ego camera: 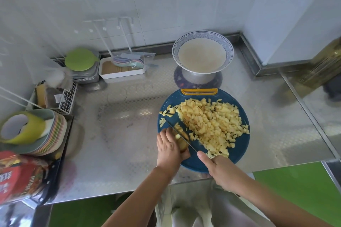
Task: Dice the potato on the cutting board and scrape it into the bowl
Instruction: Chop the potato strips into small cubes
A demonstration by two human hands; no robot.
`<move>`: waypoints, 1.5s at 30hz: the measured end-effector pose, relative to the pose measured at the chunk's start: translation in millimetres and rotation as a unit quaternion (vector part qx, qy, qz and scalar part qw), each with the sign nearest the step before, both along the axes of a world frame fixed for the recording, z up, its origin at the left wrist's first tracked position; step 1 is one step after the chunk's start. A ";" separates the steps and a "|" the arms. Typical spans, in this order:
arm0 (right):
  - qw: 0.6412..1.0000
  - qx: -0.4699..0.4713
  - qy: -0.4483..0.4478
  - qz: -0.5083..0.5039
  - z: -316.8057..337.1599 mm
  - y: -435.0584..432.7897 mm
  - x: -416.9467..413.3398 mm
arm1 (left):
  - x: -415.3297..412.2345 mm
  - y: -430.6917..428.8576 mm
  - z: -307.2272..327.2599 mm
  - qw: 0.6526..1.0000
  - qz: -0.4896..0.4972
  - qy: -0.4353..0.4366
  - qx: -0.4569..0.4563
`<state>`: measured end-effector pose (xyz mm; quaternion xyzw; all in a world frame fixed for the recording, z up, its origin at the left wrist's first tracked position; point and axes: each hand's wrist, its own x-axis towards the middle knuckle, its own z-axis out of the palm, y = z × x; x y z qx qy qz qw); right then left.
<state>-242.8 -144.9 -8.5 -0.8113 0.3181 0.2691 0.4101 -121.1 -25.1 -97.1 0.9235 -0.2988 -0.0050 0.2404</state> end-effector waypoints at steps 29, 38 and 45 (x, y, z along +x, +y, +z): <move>0.978 0.140 -0.080 -0.136 -14.6 -7.3 1.2 | -2.5 6.3 6.7 0.989 -0.011 0.139 -0.058; 0.992 0.039 -0.111 -0.040 2.9 5.4 -6.0 | -17.0 12.8 -1.8 0.977 0.035 0.137 -0.160; 0.996 0.003 -0.088 -0.009 -0.8 8.3 -6.6 | -24.9 -1.8 -5.5 0.946 0.133 0.143 -0.259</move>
